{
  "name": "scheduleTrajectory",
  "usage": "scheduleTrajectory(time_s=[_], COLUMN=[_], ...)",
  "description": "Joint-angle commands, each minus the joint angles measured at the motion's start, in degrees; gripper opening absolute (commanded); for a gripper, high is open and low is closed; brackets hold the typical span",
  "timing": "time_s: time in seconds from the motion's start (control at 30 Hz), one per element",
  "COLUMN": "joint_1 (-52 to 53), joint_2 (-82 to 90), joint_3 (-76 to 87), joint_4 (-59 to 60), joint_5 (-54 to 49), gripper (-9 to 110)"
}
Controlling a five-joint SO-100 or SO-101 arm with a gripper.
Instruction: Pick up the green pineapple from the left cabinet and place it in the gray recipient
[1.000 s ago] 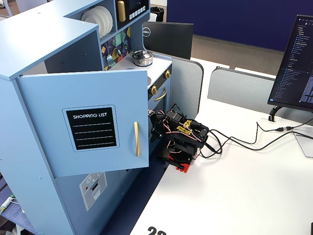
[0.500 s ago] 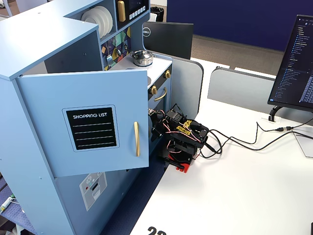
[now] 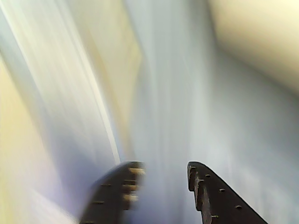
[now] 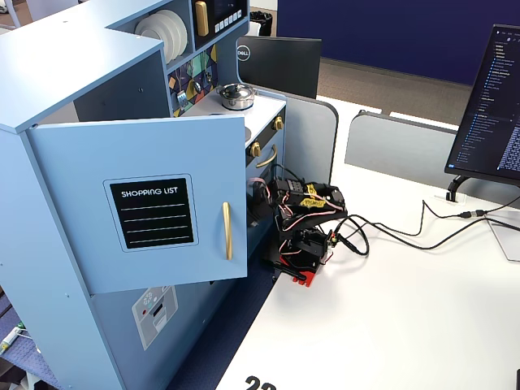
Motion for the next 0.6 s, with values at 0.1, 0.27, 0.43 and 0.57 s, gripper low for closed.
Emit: scheduleTrajectory(time_s=[0.1, 0.27, 0.43, 0.57], joint_1=[-4.57, -5.36, -4.75, -4.57], joint_2=[-7.56, -9.05, -12.3, -14.5], joint_3=[-14.33, -12.57, -10.9, -11.6], joint_4=[-21.8, -26.98, -35.07, -36.04], joint_5=[-2.46, 1.67, 2.29, 2.64], gripper=[15, 22, 34, 37])
